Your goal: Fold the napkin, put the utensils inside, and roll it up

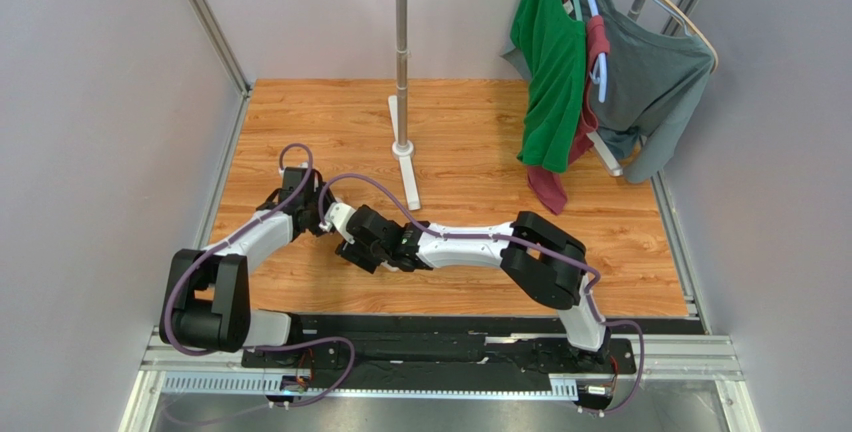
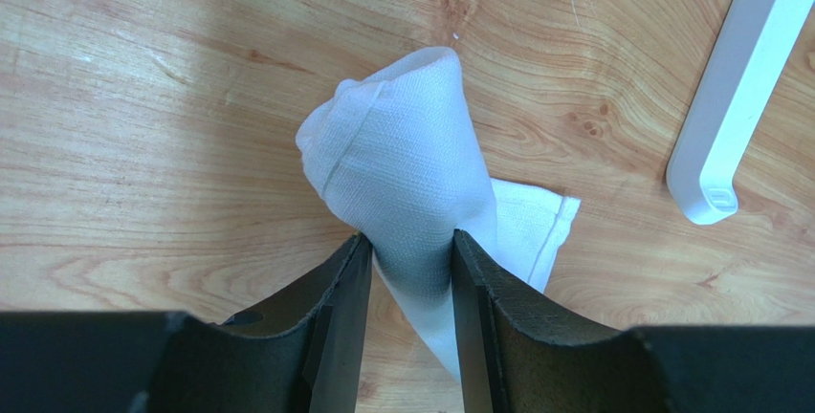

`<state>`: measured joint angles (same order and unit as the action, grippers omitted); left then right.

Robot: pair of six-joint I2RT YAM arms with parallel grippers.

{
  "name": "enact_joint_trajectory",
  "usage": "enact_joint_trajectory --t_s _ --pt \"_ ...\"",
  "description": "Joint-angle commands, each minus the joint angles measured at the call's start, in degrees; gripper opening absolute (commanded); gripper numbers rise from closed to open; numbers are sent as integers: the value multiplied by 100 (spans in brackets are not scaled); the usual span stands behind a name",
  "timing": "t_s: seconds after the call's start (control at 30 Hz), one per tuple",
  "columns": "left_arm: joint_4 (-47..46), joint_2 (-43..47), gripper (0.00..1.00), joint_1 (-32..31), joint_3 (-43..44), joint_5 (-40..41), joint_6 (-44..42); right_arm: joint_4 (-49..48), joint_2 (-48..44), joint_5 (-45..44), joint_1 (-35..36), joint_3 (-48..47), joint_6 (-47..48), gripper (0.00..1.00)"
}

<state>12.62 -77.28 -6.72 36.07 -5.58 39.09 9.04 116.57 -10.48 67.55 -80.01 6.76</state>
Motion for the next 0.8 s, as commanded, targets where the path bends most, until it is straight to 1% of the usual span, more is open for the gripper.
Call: enact_joint_trajectory --t_s 0.0,0.23,0.37,0.4,0.43,0.5,0.6,0.63,0.7,0.73,0.77 --pt "144 -86 44 22 128 66 -147 -324 242 -270 74 -23 299 65" --pt "135 -95 44 22 137 49 -147 -324 453 -454 101 -24 396 60" --pt "30 -42 48 22 93 -74 -139 -175 629 -692 74 -76 273 48" --pt "21 10 52 22 93 -66 -121 -122 691 -675 66 -76 229 47" --pt "12 54 54 22 84 -66 -112 -95 691 -657 48 -59 150 42" --pt "56 194 58 22 93 -57 -104 18 726 -578 -22 -68 53 38" --pt "214 467 63 22 84 136 -77 247 674 -44 -189 -50 -236 33" --pt "267 537 64 30 93 224 -68 274 587 385 -259 -33 -350 31" --pt "416 774 66 30 23 549 -33 274 472 844 -461 55 -641 30" --pt "451 836 66 100 -12 550 -7 291 428 1368 -540 73 -824 30" --pt "469 915 66 144 -56 724 37 300 384 1582 -619 73 -922 29"
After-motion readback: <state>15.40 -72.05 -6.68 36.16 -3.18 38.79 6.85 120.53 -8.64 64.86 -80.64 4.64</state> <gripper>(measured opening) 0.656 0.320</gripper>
